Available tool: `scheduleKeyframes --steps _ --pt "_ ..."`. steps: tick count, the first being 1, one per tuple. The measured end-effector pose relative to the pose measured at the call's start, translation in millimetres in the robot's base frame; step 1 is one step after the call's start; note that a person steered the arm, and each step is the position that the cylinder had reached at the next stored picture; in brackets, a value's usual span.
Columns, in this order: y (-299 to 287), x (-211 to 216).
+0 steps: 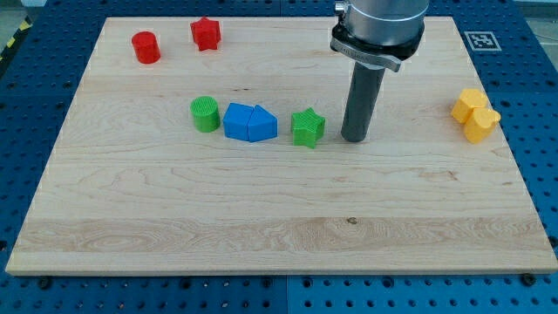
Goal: Move the green star into the blue triangle
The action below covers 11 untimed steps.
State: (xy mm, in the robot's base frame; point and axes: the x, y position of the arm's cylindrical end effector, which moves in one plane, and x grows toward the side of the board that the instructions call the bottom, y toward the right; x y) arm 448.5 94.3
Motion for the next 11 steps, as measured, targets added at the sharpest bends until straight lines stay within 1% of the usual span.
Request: scheduleKeyframes --steps 2,4,7,8,9,10,11 --pt "-26.7 0.0" --pt "-38.9 0.0" --pt "-38.9 5.4" --pt "-13.6 -4.9" --pt "-15.6 -12.6" --pt "-41.0 -12.7" --pt "-41.0 -12.7"
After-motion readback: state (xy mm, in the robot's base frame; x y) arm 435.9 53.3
